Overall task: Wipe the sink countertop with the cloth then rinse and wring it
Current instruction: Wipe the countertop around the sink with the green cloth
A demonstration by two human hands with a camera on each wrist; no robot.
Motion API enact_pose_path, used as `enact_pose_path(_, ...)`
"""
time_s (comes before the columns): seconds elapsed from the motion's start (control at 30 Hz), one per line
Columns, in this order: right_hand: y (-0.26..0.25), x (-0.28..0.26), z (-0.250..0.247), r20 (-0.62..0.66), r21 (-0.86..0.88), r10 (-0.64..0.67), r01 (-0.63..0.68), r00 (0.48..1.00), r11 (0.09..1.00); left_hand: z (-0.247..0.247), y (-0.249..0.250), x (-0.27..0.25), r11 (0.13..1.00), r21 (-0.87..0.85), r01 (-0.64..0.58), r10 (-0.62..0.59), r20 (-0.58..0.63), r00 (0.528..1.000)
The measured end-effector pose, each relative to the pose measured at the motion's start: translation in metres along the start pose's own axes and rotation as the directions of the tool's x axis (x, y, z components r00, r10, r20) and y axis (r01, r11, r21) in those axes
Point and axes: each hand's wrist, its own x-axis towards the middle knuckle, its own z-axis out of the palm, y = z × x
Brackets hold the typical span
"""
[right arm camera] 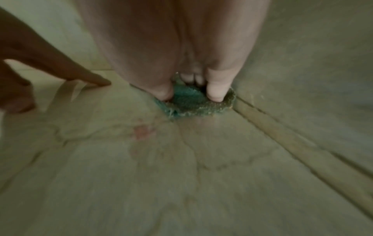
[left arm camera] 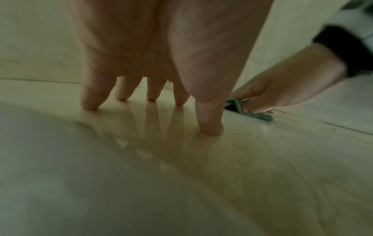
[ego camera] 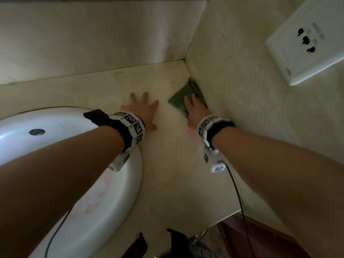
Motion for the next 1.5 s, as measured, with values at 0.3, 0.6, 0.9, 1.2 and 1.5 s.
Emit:
enact_pose_path(0.3, -0.030, -0.090, 0.050, 0.052, -0.145, -0.206, 0.212, 0.977, 0.967, 0.011, -0.002, -0.021, 0.999, 0.033, -0.034, 0.034, -0.011, 0.999)
enact_pose_path(0.6, -0.036, -0.051, 0.037, 0.012, -0.047, -0.091, 0.092, 0.996, 0.995, 0.018, -0.030, -0.038, 0.999, 0.037, -0.036, 0.037, -0.047, 0.998)
enact_pose_path(0.9, -0.080, 0.032, -0.026, -0.019, 0.003, -0.054, 0.054, 0.998, 0.999, 0.022, -0.069, -0.048, 0.987, -0.089, 0.137, -0.147, -0.130, 0.981)
enact_pose_path(1.2, -0.145, 0.036, -0.043, 0.078, -0.208, -0.442, 0.448, 0.894, 0.869, 0.010, -0.070, -0.043, 0.984, -0.105, 0.144, -0.154, -0.089, 0.984)
enact_pose_path(1.5, -0.073, -0.053, 0.031, 0.085, -0.105, -0.413, 0.421, 0.907, 0.901, 0.006, -0.022, -0.057, 0.999, -0.015, 0.037, -0.038, -0.134, 0.990)
